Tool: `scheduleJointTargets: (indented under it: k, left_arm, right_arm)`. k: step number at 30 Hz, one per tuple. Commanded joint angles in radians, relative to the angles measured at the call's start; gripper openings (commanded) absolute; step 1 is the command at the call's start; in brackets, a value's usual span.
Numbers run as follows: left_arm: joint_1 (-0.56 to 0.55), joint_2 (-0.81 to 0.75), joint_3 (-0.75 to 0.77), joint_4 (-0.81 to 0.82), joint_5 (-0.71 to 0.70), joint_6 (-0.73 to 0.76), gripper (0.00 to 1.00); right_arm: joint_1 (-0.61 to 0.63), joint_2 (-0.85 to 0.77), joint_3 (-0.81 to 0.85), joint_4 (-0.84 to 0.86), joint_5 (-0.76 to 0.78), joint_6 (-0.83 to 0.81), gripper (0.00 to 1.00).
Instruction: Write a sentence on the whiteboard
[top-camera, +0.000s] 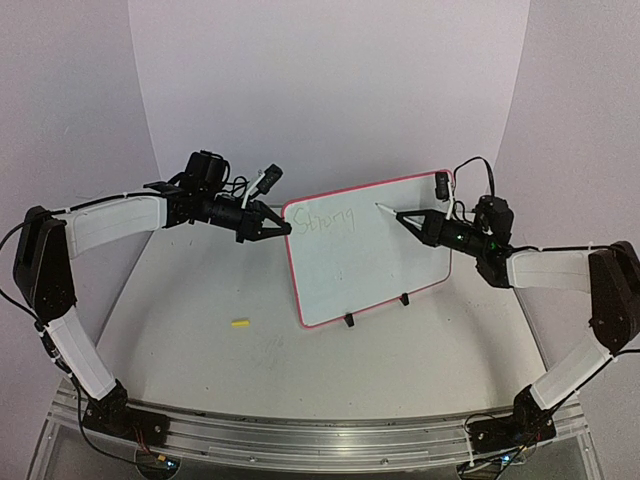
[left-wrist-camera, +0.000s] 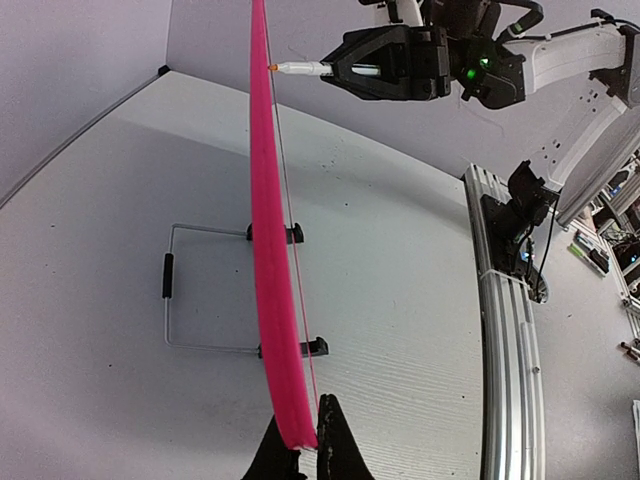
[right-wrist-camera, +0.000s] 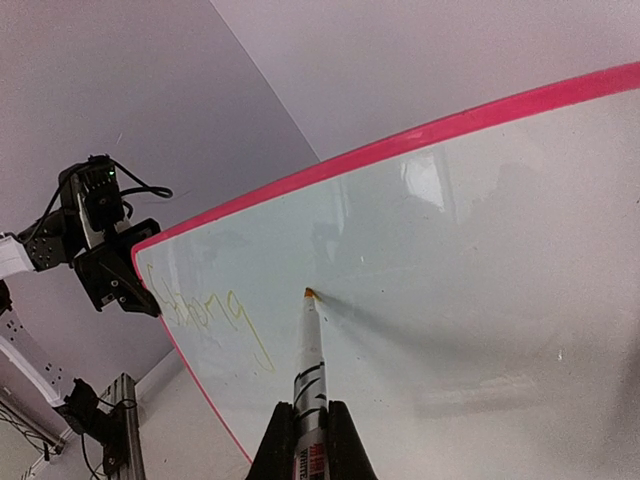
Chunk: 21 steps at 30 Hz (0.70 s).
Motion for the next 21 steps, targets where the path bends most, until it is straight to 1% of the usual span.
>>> scheduleJointTargets:
  k: [1, 9, 16, 21]
  left_arm:
    - [-0.020, 0.015, 0.010, -0.062, -0.037, 0.057, 0.00]
    - [-0.020, 0.016, 0.010, -0.062, -0.036, 0.057, 0.00]
    - [-0.020, 0.013, 0.010, -0.062, -0.036, 0.056, 0.00]
    - [-0.020, 0.012, 0.010, -0.063, -0.037, 0.056, 0.00]
  right_arm:
    - [-0.005, 0.004, -0.027, 0.035, -0.011, 0.002, 0.00]
    - [-0.004, 0.000, -0.057, 0.034, -0.006, 0.002, 0.00]
    - [-0.005, -0.039, -0.074, 0.034, 0.078, -0.008, 0.00]
    - [-0.005, -0.055, -0.056, 0.033, 0.091, -0.010, 0.00]
